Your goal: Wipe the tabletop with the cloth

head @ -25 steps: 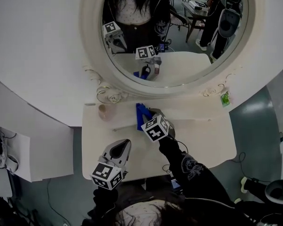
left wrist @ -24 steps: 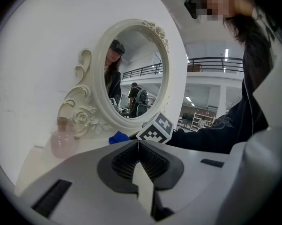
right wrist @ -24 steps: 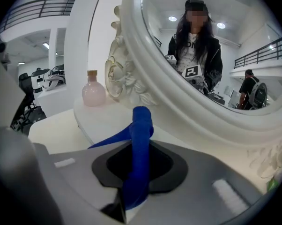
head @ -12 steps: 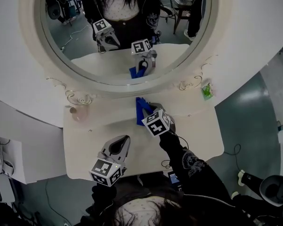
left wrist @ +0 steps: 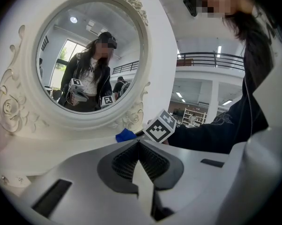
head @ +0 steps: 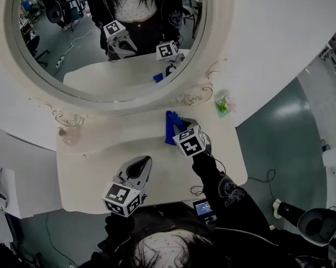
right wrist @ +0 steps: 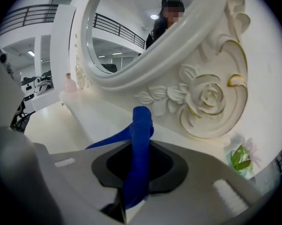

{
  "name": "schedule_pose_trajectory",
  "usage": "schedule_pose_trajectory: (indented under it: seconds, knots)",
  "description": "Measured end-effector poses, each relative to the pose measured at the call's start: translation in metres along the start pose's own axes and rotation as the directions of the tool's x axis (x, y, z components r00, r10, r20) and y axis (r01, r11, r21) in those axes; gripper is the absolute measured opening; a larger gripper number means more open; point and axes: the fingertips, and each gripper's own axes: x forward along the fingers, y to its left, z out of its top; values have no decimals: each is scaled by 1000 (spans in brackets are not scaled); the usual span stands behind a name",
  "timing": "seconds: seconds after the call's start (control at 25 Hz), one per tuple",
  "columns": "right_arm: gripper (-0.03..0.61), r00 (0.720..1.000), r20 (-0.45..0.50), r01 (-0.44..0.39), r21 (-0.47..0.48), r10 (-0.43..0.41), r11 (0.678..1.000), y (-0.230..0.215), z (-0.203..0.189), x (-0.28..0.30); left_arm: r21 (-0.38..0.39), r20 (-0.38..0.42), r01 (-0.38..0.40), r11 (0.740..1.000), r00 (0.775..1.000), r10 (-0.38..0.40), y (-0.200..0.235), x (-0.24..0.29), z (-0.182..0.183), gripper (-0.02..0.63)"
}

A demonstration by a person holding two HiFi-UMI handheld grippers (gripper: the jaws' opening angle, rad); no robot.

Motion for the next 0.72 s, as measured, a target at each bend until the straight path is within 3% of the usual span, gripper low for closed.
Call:
schedule_pose_trajectory:
  seconds: [0.36, 0.72]
  knots:
    - [72, 994, -28, 104, 58, -103, 993, -85, -44, -36, 24, -7, 53, 998, 999, -53, -37, 36, 4, 2]
    - [72, 969, -86, 239, 102, -231, 966, -157, -83, -68, 26, 10, 54, 998, 998, -54, -38, 42, 8, 2]
